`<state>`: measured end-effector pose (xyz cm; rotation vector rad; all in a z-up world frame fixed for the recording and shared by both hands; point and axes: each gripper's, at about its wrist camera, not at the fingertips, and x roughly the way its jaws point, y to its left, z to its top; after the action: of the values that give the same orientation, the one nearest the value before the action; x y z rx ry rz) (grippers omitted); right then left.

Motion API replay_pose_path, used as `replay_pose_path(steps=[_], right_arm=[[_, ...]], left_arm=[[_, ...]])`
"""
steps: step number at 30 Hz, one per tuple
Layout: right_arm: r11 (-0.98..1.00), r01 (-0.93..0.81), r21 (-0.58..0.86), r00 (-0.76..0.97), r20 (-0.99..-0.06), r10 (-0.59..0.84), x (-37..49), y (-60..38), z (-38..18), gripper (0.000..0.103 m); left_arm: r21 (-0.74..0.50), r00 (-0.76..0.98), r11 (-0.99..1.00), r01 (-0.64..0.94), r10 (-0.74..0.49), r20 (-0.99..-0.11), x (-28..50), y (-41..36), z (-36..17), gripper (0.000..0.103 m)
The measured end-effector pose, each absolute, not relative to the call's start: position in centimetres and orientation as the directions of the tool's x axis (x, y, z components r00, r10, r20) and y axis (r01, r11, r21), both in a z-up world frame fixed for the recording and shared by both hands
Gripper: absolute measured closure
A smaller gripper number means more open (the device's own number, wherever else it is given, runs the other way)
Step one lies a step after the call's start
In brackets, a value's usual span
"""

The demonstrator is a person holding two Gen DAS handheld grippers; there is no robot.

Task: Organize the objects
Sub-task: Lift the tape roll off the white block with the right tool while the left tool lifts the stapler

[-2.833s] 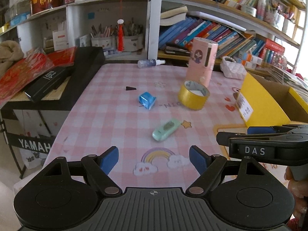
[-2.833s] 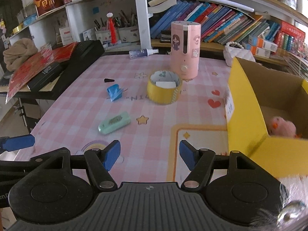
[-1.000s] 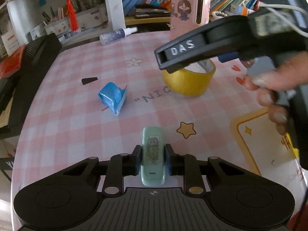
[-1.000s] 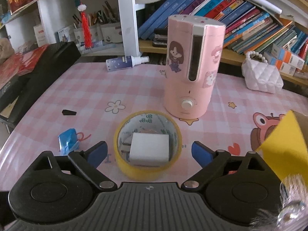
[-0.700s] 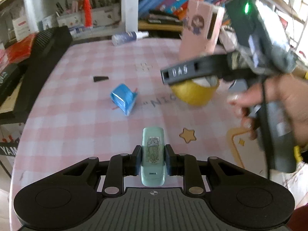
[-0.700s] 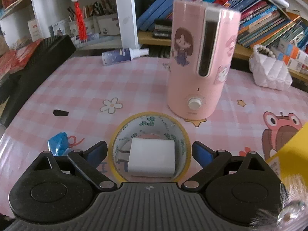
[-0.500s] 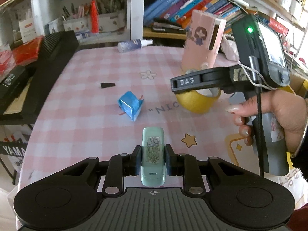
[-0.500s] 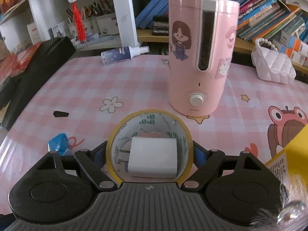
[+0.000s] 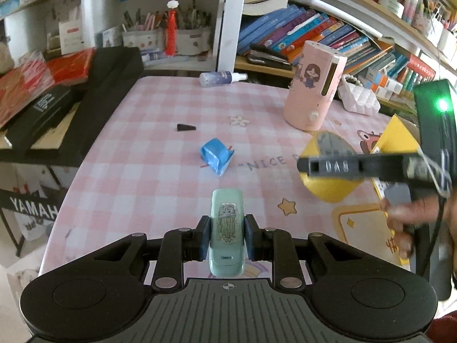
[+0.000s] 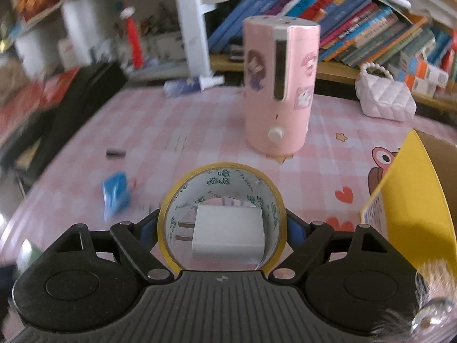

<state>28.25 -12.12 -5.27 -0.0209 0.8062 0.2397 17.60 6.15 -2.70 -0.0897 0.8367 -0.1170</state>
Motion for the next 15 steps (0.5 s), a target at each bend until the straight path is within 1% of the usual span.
replay_pose_path(steps=[5,11,14,15], right_arm=[[0.964,-0.265,0.015,0.678,-0.708,0.197,25.2,-11.5,-5.8,0.019],[0.954,-0.299,-0.002,0.691,-0.690,0.215,22.8,-11.1,-5.8,0.019],[0.954,-0.298,-0.024,0.679,-0.708,0.194,22.4,-10.8,-5.9,0.019],[0.955,-0.297,-0.012,0.674,-0.711,0.201,22.3,-10.9,-5.9,0.019]], left_arm=[[-0.128,0.681,0.990,0.061,-0.135,-0.720,16.4,6.6,-2.2,0.080],[-0.131,0.687,0.990,0.053,-0.131,-0.714,15.3,7.1,-2.0,0.080],[-0.134,0.690,0.990,0.052,-0.132,-0.712,14.9,7.2,-1.9,0.080],[-0.134,0.693,0.990,0.053,-0.133,-0.708,14.7,7.3,-1.8,0.080]])
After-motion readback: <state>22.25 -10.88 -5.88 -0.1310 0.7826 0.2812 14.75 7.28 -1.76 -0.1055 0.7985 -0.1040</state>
